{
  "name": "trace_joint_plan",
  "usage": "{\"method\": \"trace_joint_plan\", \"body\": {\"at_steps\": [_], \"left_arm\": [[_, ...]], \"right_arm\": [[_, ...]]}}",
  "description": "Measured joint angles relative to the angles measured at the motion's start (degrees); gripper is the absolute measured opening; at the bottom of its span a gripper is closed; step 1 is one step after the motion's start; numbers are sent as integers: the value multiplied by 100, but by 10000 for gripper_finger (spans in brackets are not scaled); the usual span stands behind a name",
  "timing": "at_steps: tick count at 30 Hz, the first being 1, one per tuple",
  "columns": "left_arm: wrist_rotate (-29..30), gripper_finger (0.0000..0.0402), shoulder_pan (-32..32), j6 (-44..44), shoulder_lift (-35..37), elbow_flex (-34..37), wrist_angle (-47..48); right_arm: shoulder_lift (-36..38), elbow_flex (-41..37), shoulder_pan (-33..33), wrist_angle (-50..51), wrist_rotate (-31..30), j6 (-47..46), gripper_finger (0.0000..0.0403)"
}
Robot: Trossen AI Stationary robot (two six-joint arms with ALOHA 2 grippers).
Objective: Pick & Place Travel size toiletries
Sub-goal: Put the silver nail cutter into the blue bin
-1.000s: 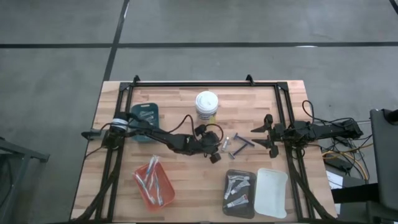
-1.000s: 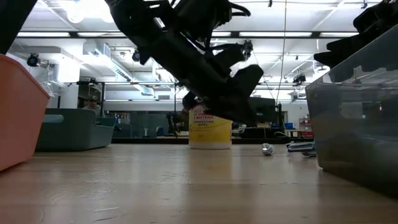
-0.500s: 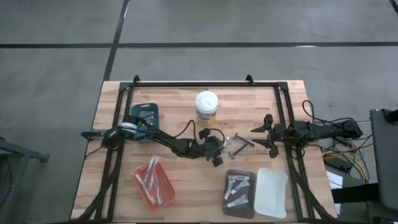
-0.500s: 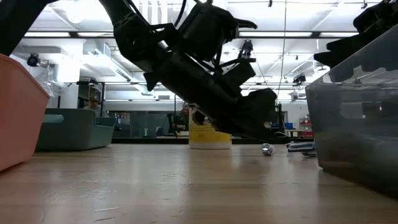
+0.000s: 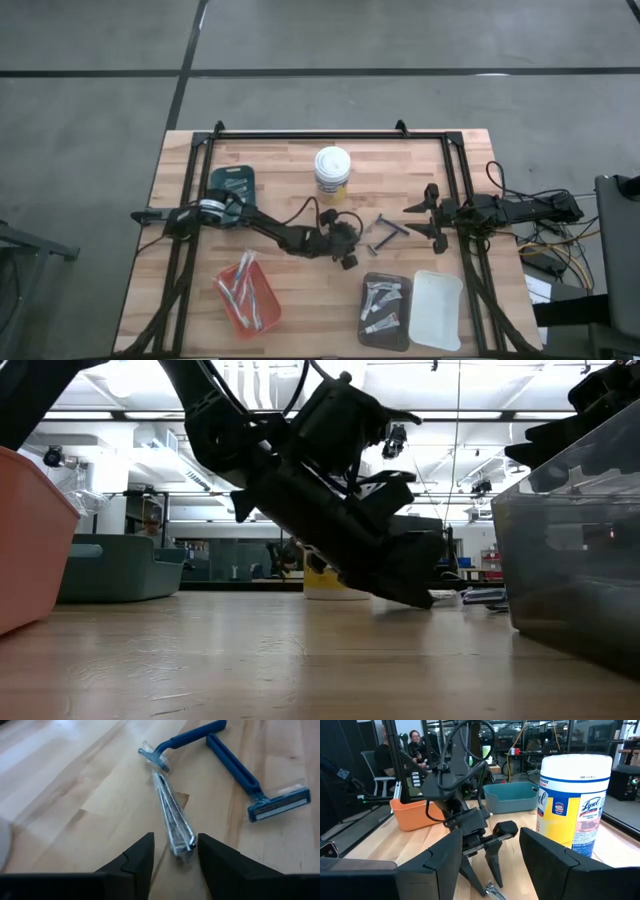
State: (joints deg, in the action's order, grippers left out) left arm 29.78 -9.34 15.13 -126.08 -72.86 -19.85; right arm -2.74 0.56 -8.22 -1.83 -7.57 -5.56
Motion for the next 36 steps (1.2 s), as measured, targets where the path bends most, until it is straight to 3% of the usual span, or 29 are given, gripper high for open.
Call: {"method": "trace_joint_plan", "body": {"at_steps": [12, 16, 23, 30, 36], "left_arm": [[183, 162, 32, -168, 0, 0, -22], [181, 134, 27, -168, 0, 0, -29], [150, 50, 26, -157, 0, 0, -59], [211, 49, 9, -349, 148, 4, 11], [556, 49, -46, -470, 863, 110, 891]], "right_arm": [[0, 0, 1, 0, 1, 2, 196], [0, 0, -1, 0, 2, 2, 196], [0, 0, 2, 0, 2, 0, 196], [0, 0, -1, 0, 2, -1, 196], [0, 0, -1, 0, 2, 1, 196]]}}
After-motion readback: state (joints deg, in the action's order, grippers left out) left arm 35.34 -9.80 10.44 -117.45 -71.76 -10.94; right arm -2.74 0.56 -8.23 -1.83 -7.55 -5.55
